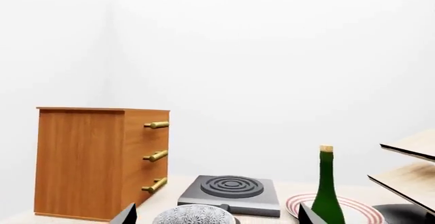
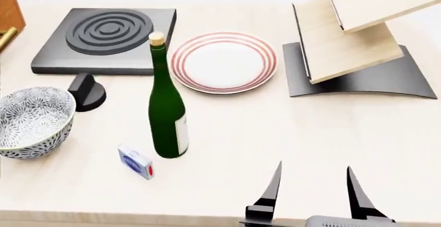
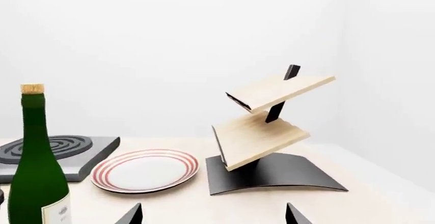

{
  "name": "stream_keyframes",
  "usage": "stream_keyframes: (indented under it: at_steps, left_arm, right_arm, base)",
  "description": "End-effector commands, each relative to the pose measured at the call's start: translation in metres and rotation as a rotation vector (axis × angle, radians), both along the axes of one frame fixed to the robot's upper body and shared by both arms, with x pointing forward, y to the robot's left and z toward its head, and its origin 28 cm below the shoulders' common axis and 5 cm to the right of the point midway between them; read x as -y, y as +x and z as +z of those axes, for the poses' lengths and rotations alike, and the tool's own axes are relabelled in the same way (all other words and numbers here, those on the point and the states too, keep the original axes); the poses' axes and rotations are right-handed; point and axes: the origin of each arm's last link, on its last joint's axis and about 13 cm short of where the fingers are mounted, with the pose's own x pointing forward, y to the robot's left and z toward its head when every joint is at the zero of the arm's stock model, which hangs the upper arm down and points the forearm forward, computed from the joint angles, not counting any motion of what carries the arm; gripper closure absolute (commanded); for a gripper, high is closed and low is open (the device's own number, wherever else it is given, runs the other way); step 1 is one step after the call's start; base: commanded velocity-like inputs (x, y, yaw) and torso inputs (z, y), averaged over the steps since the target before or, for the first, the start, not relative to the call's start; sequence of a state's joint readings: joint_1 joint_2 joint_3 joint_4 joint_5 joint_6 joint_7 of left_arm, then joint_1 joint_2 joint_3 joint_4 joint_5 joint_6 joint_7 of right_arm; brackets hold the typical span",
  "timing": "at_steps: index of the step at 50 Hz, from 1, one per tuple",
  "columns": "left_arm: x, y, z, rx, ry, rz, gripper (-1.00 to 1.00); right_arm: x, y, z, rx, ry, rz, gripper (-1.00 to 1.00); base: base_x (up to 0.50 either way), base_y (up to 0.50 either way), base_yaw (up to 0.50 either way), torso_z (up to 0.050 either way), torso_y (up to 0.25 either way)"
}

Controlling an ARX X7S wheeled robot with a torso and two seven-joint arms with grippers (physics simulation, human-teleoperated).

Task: Pick up the akita bowl and put it on the plate.

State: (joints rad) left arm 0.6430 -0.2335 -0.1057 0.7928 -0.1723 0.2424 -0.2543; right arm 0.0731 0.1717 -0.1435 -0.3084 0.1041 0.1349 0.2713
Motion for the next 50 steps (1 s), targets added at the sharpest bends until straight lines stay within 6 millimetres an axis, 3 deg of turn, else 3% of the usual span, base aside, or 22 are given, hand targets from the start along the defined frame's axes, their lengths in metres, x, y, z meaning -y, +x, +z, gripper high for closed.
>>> stream_keyframes:
  at_steps: [1,26,50]
  left_arm:
    - [0.0001,0.0006,-0.0019,-0.004,-0.001,-0.001,-1.0]
    - [0.0018,0.0002,-0.0035,-0.007,-0.001,-0.01,-1.0]
    - [0.0023,-0.0004,-0.0036,-0.006,-0.001,-0.012,-1.0]
  right_arm:
    - [-0.0016,0.0004,-0.0008,0.0,-0.019,-0.009,-1.0]
    - [-0.0022,-0.0001,-0.0053,-0.011,-0.005,0.011,-1.0]
    - [-0.005,0.0002,-0.0076,-0.036,-0.015,0.036,-1.0]
  base:
    - [0.2,0.24,0.0,0.0,0.0]
    - [0.03,0.01,0.0,0.0,0.0]
    - [0.25,0.0,0.0,0.0,0.0]
